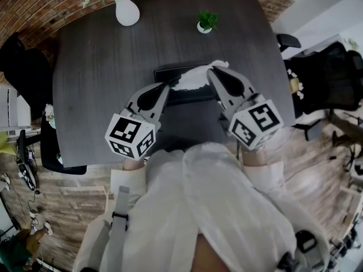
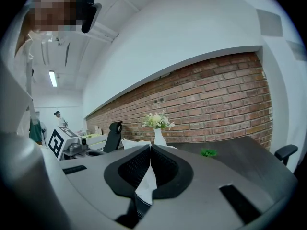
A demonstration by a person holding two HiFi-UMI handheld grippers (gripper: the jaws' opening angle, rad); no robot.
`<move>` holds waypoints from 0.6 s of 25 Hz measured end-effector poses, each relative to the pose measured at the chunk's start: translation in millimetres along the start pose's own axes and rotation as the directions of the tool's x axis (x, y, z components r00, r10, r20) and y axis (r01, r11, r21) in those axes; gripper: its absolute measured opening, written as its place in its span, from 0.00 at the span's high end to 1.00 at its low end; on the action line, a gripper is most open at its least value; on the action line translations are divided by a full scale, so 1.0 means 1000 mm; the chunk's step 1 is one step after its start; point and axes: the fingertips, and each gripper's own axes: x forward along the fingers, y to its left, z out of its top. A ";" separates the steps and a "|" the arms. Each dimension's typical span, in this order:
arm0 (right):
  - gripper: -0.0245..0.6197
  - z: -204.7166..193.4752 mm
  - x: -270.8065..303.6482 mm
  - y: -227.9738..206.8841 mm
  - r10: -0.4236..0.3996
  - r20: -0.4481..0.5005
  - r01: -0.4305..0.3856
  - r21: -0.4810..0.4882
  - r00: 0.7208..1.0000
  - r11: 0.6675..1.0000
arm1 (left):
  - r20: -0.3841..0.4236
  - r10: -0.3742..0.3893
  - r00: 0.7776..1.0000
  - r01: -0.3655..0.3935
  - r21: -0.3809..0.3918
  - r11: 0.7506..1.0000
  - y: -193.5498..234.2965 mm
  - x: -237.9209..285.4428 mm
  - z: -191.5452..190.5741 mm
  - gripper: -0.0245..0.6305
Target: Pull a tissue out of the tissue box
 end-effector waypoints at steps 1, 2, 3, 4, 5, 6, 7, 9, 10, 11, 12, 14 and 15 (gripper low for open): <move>0.95 -0.001 0.001 0.000 -0.001 -0.005 0.001 0.001 1.000 1.000 | -0.002 0.002 1.000 -0.002 -0.002 1.000 0.001 -0.001 -0.001 0.96; 0.95 -0.001 0.001 0.000 -0.001 -0.008 0.001 0.004 1.000 1.000 | -0.002 0.006 1.000 -0.006 -0.004 1.000 0.001 -0.002 -0.002 0.96; 0.95 -0.002 0.001 0.000 -0.001 -0.010 0.001 0.005 1.000 1.000 | -0.003 0.010 1.000 -0.010 -0.007 1.000 0.002 -0.004 -0.002 0.96; 0.95 -0.002 0.001 0.000 -0.001 -0.012 0.001 0.004 1.000 1.000 | -0.003 0.014 1.000 -0.014 -0.010 1.000 0.003 -0.005 -0.003 0.96; 0.95 -0.002 0.001 0.000 0.000 -0.013 0.000 0.001 1.000 1.000 | -0.004 0.018 1.000 -0.018 -0.012 1.000 0.004 -0.005 -0.003 0.96; 0.95 -0.003 0.002 0.000 0.000 -0.015 0.000 -0.003 1.000 1.000 | -0.004 0.020 1.000 -0.020 -0.013 1.000 0.005 -0.006 -0.003 0.96; 0.95 -0.003 0.002 -0.001 0.001 -0.017 -0.001 -0.005 1.000 1.000 | -0.003 0.021 1.000 -0.021 -0.014 1.000 0.005 -0.006 -0.003 0.96; 0.95 -0.005 0.003 -0.001 0.002 -0.021 -0.002 -0.006 1.000 1.000 | -0.002 0.020 1.000 -0.020 -0.016 1.000 0.006 -0.006 -0.003 0.96; 0.95 -0.005 0.003 -0.001 0.002 -0.022 -0.002 -0.007 1.000 1.000 | -0.002 0.018 1.000 -0.019 -0.018 1.000 0.006 -0.006 -0.003 0.96; 0.95 -0.005 0.003 -0.001 0.003 -0.024 -0.003 -0.009 1.000 1.000 | -0.003 0.017 1.000 -0.017 -0.023 1.000 0.006 -0.006 -0.004 0.96; 0.95 -0.005 0.003 -0.001 0.003 -0.025 -0.003 -0.010 1.000 1.000 | -0.004 0.015 1.000 -0.015 -0.030 0.999 0.006 -0.006 -0.004 0.96; 0.95 -0.003 0.001 -0.002 0.000 -0.024 -0.001 -0.012 1.000 1.000 | -0.011 0.015 1.000 -0.015 -0.039 0.999 0.005 -0.006 -0.005 0.96; 0.95 -0.002 0.001 -0.004 -0.003 -0.023 0.003 -0.011 1.000 1.000 | -0.016 0.017 1.000 -0.017 -0.039 0.999 0.005 -0.006 -0.006 0.96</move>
